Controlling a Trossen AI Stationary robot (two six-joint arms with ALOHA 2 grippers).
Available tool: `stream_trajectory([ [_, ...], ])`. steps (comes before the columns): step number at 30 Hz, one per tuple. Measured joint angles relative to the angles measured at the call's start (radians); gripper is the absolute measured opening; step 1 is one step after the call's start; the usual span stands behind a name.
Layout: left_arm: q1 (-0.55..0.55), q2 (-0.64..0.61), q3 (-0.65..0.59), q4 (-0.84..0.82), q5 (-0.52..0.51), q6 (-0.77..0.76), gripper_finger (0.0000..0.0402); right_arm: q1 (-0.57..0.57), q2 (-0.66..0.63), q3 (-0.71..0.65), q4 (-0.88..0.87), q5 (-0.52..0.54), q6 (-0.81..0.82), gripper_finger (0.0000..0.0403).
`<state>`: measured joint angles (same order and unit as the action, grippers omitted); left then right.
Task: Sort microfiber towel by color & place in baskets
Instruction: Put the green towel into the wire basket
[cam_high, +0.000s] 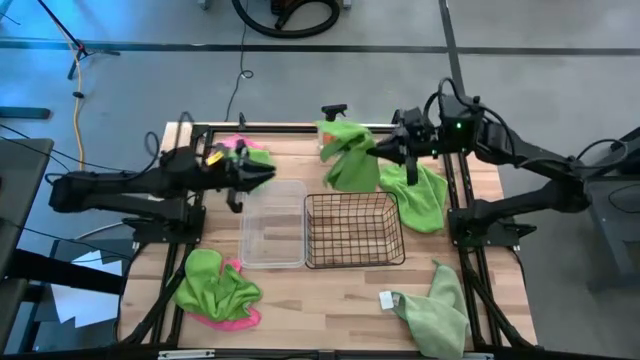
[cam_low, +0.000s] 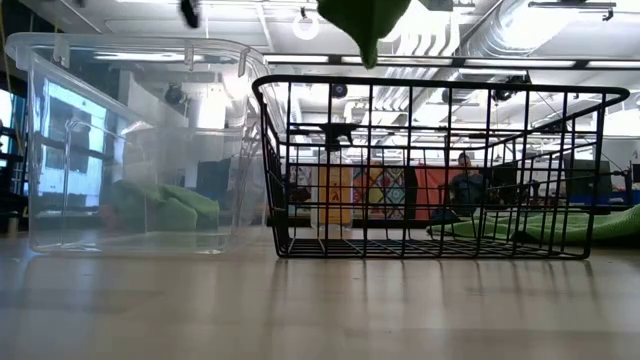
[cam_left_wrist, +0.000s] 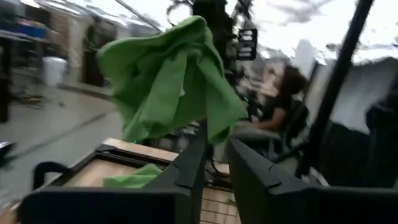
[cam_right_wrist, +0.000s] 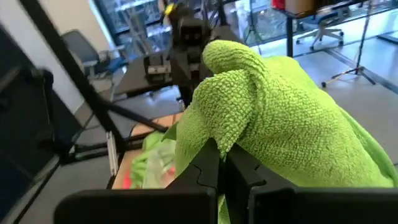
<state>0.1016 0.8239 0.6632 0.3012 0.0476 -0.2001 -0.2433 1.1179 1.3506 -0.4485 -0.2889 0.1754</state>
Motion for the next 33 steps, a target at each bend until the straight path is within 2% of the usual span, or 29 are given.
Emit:
stream_trajectory([
  [3, -0.012, 0.102, 0.089, -0.022, 0.053, 0.025, 0.0083, 0.06, -0.004, -0.013, 0.002, 0.003, -0.009, 0.0],
  [8, -0.054, 0.187, 0.177, -0.012, 0.061, 0.037, 0.0102, 0.173, -0.063, -0.128, 0.063, 0.067, -0.011, 0.0],
  [14, -0.124, 0.199, 0.196, -0.013, 0.019, -0.02, 0.0106, 0.25, -0.188, -0.382, 0.418, 0.091, 0.03, 0.0],
  [16, -0.149, 0.199, 0.196, -0.011, -0.007, -0.023, 0.0106, 0.255, -0.2, -0.433, 0.511, 0.091, 0.055, 0.0],
  [18, -0.168, 0.199, 0.196, -0.01, -0.04, -0.01, 0.0106, 0.257, -0.194, -0.445, 0.533, 0.095, 0.093, 0.0],
  [21, -0.181, 0.197, 0.196, 0.003, -0.082, 0.033, 0.0106, 0.258, -0.148, -0.378, 0.387, 0.097, 0.13, 0.0],
  [26, -0.181, 0.182, 0.196, 0.043, -0.125, 0.063, 0.0106, 0.258, 0.014, -0.141, -0.085, 0.202, 0.193, 0.0],
  [28, -0.181, 0.173, 0.196, 0.044, -0.138, 0.039, 0.0106, 0.258, 0.092, -0.058, -0.224, 0.238, 0.235, 0.0],
  [33, -0.181, 0.165, 0.195, 0.042, -0.139, -0.029, 0.0106, 0.258, 0.247, 0.046, -0.381, 0.255, 0.365, 0.0],
])
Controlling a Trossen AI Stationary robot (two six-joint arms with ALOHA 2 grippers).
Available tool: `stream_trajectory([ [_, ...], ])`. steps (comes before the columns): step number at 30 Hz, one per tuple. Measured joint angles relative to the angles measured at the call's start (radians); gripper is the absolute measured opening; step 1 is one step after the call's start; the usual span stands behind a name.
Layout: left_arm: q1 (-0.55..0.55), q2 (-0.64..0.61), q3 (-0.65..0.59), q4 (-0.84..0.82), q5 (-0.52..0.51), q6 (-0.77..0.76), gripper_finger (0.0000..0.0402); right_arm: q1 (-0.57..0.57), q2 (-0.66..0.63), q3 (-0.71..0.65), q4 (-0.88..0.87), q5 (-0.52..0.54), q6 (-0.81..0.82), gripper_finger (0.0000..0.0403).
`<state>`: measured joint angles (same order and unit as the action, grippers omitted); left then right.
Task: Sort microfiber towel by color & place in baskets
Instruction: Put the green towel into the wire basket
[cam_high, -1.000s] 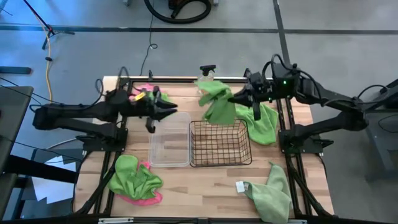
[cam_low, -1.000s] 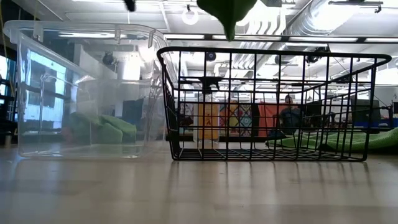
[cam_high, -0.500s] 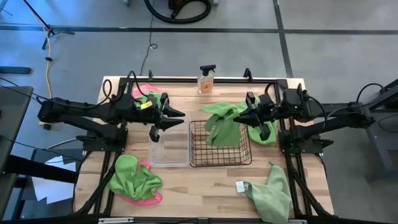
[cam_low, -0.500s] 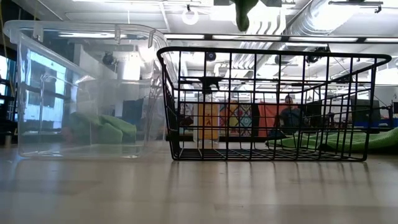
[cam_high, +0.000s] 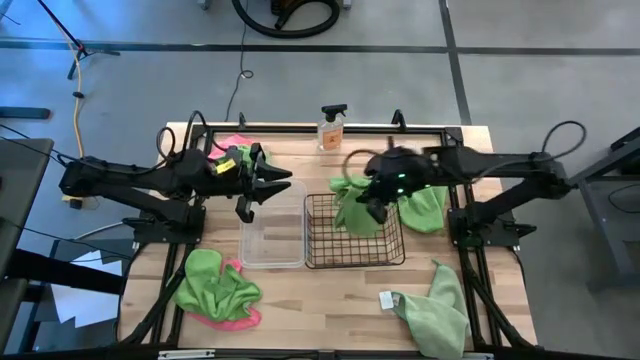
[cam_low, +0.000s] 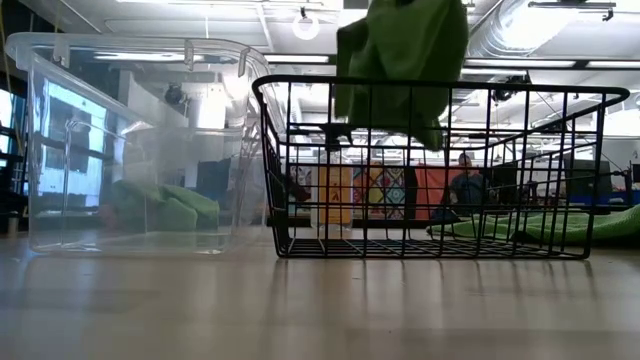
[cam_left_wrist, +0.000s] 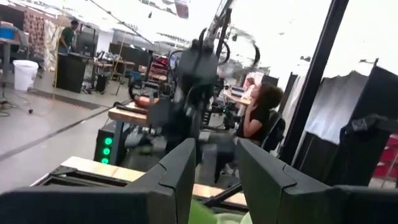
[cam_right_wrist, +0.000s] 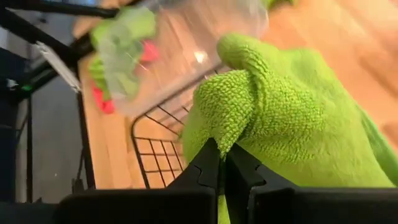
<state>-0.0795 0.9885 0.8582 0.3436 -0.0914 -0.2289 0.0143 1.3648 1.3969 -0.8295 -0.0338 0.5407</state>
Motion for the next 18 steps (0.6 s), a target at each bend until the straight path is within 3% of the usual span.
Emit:
stream_trajectory([
  [15, 0.013, 0.0, 0.0, -0.003, -0.003, -0.005, 0.0106, 0.063, 0.304, -0.005, -0.071, -0.015, 0.429, 0.0],
  [18, 0.029, 0.0, 0.0, -0.005, -0.003, 0.001, 0.0106, 0.071, 0.367, -0.005, -0.07, -0.019, 0.455, 0.0],
])
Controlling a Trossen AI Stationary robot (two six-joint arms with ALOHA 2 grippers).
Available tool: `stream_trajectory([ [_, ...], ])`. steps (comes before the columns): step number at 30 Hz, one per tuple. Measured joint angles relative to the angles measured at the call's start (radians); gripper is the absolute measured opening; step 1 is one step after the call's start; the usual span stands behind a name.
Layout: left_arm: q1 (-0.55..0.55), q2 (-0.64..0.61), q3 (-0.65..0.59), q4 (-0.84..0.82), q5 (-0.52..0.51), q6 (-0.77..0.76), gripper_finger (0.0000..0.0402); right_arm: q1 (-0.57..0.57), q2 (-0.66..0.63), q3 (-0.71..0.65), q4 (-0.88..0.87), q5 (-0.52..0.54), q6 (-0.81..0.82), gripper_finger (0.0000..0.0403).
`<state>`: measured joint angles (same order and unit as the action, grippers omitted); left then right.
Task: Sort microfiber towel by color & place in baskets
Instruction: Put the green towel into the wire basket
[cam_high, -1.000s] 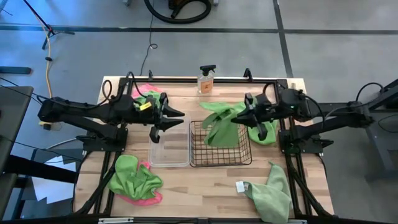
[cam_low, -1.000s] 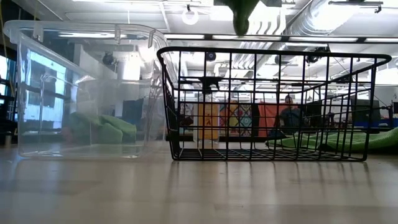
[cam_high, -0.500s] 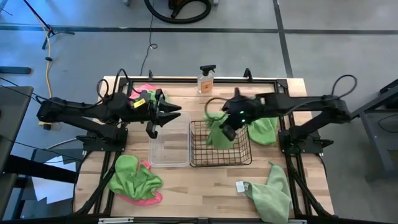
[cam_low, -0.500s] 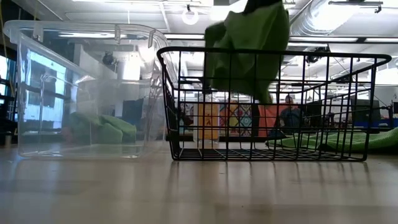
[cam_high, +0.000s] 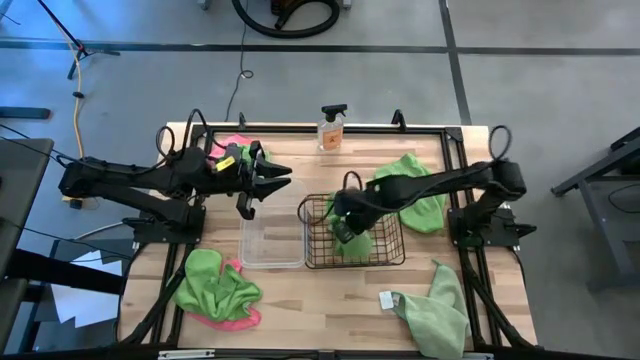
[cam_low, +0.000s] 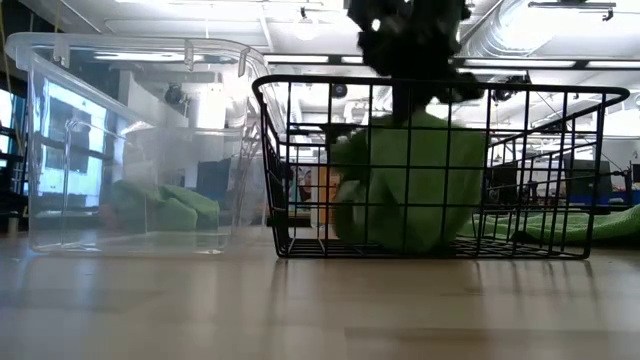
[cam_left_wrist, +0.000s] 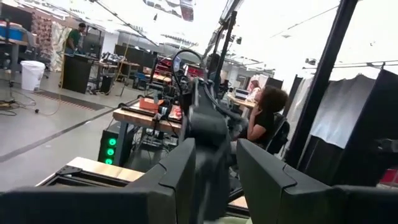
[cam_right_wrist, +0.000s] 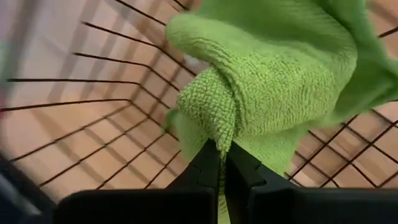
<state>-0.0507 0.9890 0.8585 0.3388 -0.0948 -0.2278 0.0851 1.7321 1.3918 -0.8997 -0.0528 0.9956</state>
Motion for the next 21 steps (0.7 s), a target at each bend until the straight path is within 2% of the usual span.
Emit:
stream_trajectory([
  [5, 0.023, 0.0, 0.0, -0.025, 0.0, 0.043, 0.0106, 0.001, 0.072, -0.001, -0.005, -0.025, -0.008, 0.0009],
  [9, 0.034, 0.0, 0.0, -0.05, 0.0, 0.047, 0.0106, 0.001, 0.081, -0.001, -0.006, -0.003, -0.038, 0.0042],
  [21, 0.039, 0.0, 0.0, -0.081, -0.023, 0.048, 0.0106, 0.001, 0.08, -0.001, -0.039, -0.005, -0.21, 0.0249],
])
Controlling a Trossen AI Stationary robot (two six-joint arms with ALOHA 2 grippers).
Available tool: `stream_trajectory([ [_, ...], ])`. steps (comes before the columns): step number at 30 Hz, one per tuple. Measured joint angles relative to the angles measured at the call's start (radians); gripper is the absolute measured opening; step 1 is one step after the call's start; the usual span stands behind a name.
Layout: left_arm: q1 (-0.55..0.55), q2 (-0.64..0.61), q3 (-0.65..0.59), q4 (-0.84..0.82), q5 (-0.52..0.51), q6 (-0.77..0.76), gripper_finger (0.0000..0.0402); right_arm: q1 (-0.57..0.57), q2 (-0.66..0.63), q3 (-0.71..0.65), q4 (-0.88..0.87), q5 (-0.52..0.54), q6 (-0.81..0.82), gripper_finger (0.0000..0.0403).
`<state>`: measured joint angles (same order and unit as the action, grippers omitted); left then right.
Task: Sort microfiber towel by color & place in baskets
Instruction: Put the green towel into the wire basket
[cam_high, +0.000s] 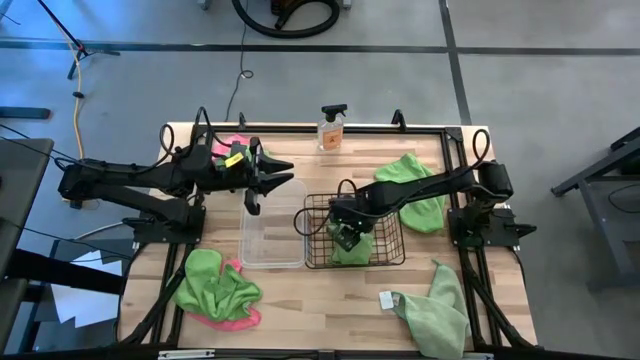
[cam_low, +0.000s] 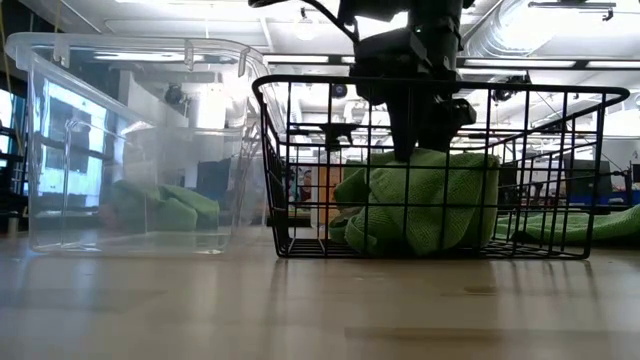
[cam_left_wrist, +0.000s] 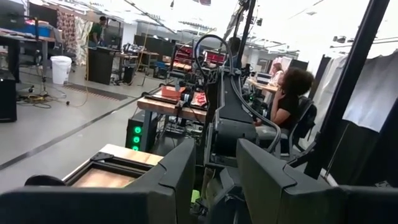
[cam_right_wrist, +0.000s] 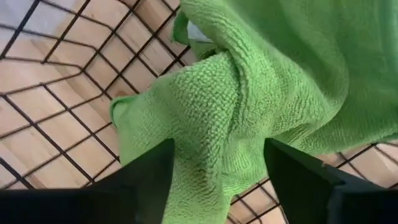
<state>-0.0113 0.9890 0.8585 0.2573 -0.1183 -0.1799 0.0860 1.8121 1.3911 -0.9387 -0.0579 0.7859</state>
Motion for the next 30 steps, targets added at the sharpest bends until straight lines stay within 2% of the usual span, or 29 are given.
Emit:
stream_trajectory([
  [3, 0.0, 0.0, 0.0, 0.0, 0.0, -0.001, 0.0106, -0.002, -0.007, 0.001, -0.019, -0.013, -0.01, 0.0269],
  [8, 0.0, 0.0, 0.0, -0.003, 0.0, -0.001, 0.0106, -0.003, -0.101, 0.002, -0.077, -0.003, -0.067, 0.0272],
  [11, 0.0, 0.0, 0.0, -0.005, 0.0, -0.001, 0.0106, -0.003, -0.206, 0.002, -0.108, 0.077, -0.072, 0.0272],
  [15, 0.0, 0.0, 0.0, -0.007, 0.0, -0.002, 0.0106, 0.0, -0.357, 0.002, -0.106, 0.235, -0.072, 0.0272],
  [21, 0.0, 0.0, 0.0, -0.007, 0.0, -0.001, 0.0106, -0.001, -0.529, 0.002, 0.001, 0.427, -0.12, 0.0272],
  [26, 0.0, 0.0, 0.0, -0.006, -0.001, -0.002, 0.0106, 0.0, -0.599, 0.002, 0.181, 0.461, -0.332, 0.0272],
  [30, 0.0, 0.0, 0.0, -0.006, -0.001, -0.002, 0.0106, 0.0, -0.607, 0.002, 0.24, 0.46, -0.457, 0.0272],
])
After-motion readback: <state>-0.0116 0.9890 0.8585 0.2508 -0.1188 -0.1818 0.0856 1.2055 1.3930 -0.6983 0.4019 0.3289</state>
